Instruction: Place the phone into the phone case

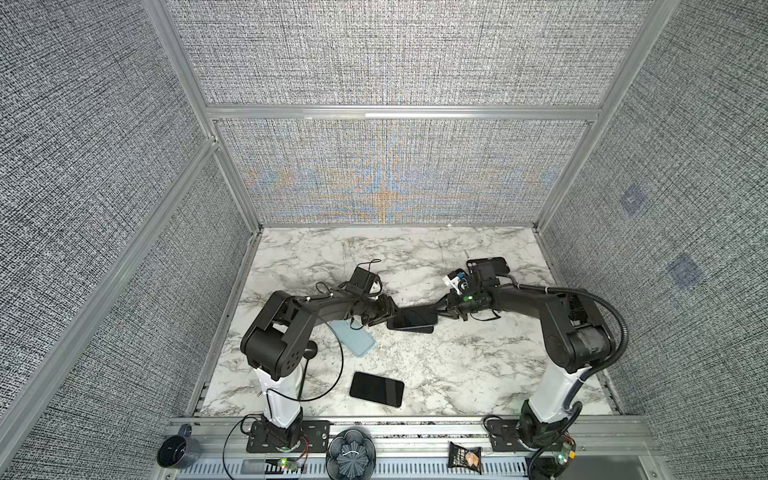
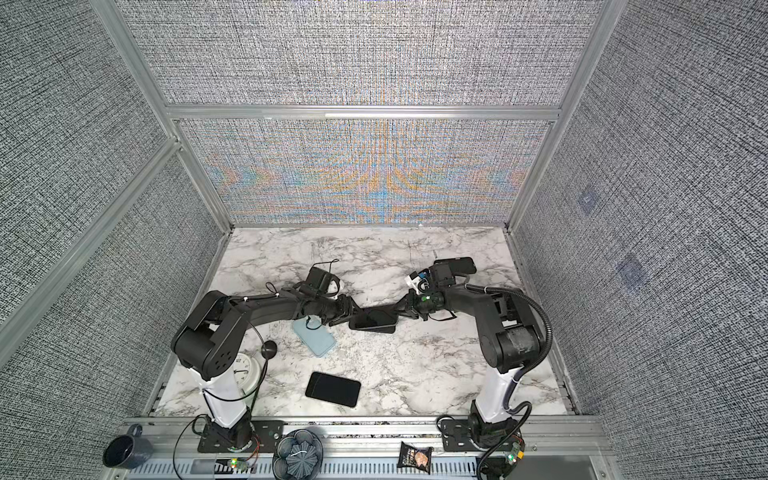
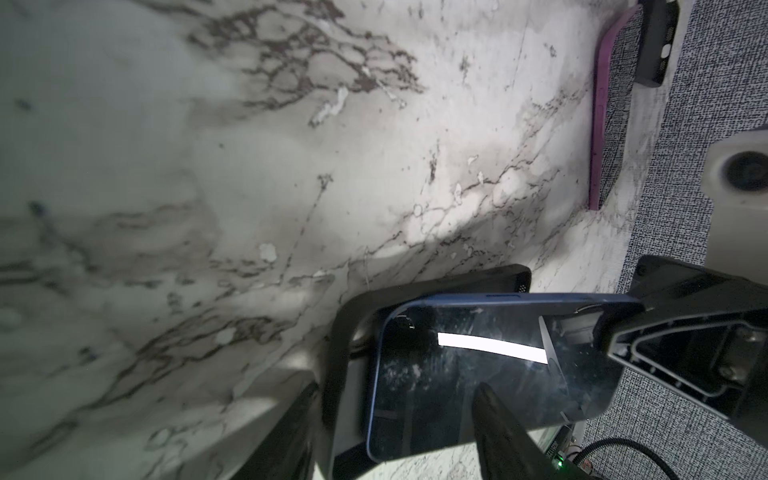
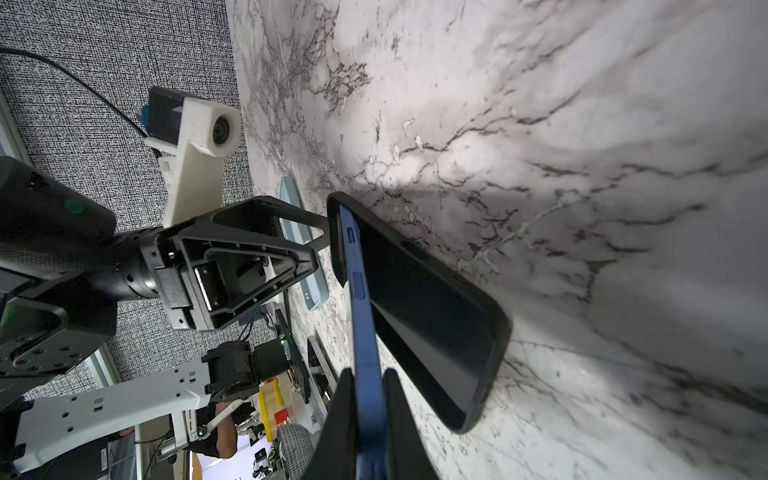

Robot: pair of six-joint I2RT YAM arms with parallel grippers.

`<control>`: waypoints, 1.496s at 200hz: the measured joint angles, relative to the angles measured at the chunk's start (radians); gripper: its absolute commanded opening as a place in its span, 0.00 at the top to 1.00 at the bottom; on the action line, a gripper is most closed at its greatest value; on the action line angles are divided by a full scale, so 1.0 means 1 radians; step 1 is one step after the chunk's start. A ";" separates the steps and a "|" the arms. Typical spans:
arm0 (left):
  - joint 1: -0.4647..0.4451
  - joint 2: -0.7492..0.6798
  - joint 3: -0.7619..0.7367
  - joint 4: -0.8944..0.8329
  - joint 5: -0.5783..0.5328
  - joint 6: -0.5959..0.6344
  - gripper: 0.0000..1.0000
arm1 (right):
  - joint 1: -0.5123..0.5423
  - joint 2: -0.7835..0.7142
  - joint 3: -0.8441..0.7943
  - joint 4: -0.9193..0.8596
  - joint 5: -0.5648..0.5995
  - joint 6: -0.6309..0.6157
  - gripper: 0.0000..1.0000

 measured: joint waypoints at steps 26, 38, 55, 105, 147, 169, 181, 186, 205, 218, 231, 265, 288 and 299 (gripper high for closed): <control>0.000 -0.001 -0.004 0.008 0.002 0.000 0.40 | 0.008 0.011 -0.001 0.020 -0.002 0.010 0.93; 0.000 -0.001 -0.005 0.011 0.002 -0.001 0.40 | 0.010 0.013 -0.001 0.027 -0.002 0.013 0.93; 0.000 0.000 -0.005 0.011 0.002 -0.004 0.40 | 0.012 0.019 -0.001 0.034 -0.004 0.014 0.93; 0.000 0.000 -0.006 0.013 0.002 -0.004 0.40 | 0.018 0.034 0.000 0.051 -0.006 0.020 0.91; 0.000 0.000 -0.008 0.018 0.002 -0.006 0.40 | 0.022 0.046 0.006 0.050 0.001 0.020 0.87; 0.000 0.000 -0.008 0.019 0.002 -0.008 0.40 | 0.024 0.053 0.014 0.029 0.019 0.016 0.84; 0.000 0.000 -0.008 0.019 0.002 -0.008 0.40 | 0.026 0.054 0.022 0.015 0.033 0.008 0.82; 0.000 0.000 -0.008 0.019 0.002 -0.008 0.40 | 0.027 0.054 0.025 0.005 0.041 0.004 0.81; 0.000 -0.001 -0.008 0.019 0.002 -0.008 0.40 | 0.032 0.054 0.034 -0.029 0.079 -0.012 0.76; 0.000 -0.002 -0.008 0.018 0.002 -0.009 0.40 | 0.036 0.054 0.035 -0.055 0.106 -0.021 0.73; -0.001 -0.003 -0.010 0.019 0.003 -0.015 0.40 | 0.037 0.056 0.037 -0.082 0.133 -0.032 0.69; -0.002 -0.006 -0.013 0.019 0.003 -0.016 0.40 | 0.047 0.059 0.080 -0.130 0.182 -0.051 0.65; -0.002 -0.007 -0.015 0.019 0.003 -0.015 0.40 | 0.054 0.058 0.092 -0.150 0.201 -0.059 0.65; -0.002 -0.007 -0.015 0.018 0.003 -0.015 0.40 | 0.058 0.056 0.096 -0.159 0.211 -0.063 0.64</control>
